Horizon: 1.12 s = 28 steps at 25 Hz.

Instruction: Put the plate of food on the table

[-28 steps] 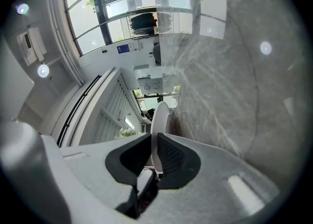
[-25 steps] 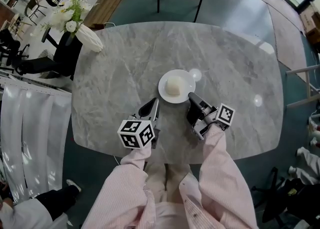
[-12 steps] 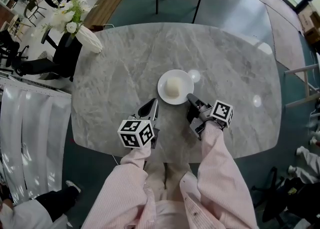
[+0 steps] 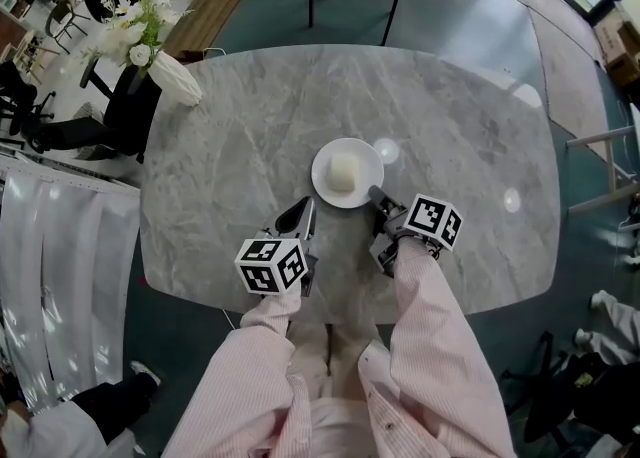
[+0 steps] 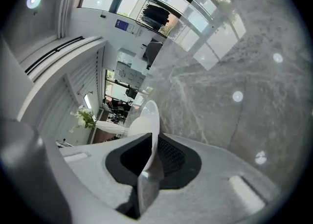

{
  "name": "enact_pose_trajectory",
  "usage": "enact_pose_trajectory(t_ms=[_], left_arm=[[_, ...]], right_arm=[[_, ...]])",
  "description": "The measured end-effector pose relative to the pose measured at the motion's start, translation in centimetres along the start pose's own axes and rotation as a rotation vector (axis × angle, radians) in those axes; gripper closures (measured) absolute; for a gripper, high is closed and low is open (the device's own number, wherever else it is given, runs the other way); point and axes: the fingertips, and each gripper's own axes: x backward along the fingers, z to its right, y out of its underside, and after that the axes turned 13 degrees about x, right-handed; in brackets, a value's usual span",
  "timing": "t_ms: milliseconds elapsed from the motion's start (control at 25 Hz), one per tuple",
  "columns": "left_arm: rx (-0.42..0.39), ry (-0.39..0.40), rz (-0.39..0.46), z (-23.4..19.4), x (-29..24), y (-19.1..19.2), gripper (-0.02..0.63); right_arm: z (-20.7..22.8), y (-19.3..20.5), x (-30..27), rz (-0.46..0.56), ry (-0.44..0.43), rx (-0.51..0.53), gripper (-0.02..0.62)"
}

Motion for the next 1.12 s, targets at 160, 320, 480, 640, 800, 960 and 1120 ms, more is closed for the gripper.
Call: enact_pose_trajectory(t_ms=[160,320,480,640,800,960,1120], left_arm=[[0.006,-0.001,0.002,-0.1,-0.1,0.1,0.614],[0.008,-0.004,0.001,-0.1,-0.1,0.1,0.614],[0.011,-0.007,0.005,-0.2,-0.1,0.0,0.614],[0.013,-0.010,0.005,-0.3,-0.1,0.0,0.614],[0.015,-0.014,0.006,-0.3,-0.1,-0.1,0.614],[0.018,-0.016,0.011,-0.4,0.1,-0.1,0.614],[0.018,-0.016,0.014,-0.3,0.2,-0.1,0.614]], right_arm=[[0.2,0.2,-0.2,-0.035,0.100,0.132,0.560],[0.6,0.4,-0.3,-0.068,0.186,0.223,0.549],[0.9,0.6,-0.4,-0.097,0.240,0.302,0.528],[0.8,0.7,-0.4,-0.119,0.295,0.403,0.517],[0.6,0.9,-0.4,-0.133,0.348,0.492,0.488],[0.4,1.2,-0.6,-0.149,0.382,0.558,0.464],[0.1,1.5,-0.8,-0.152,0.396,0.607,0.440]])
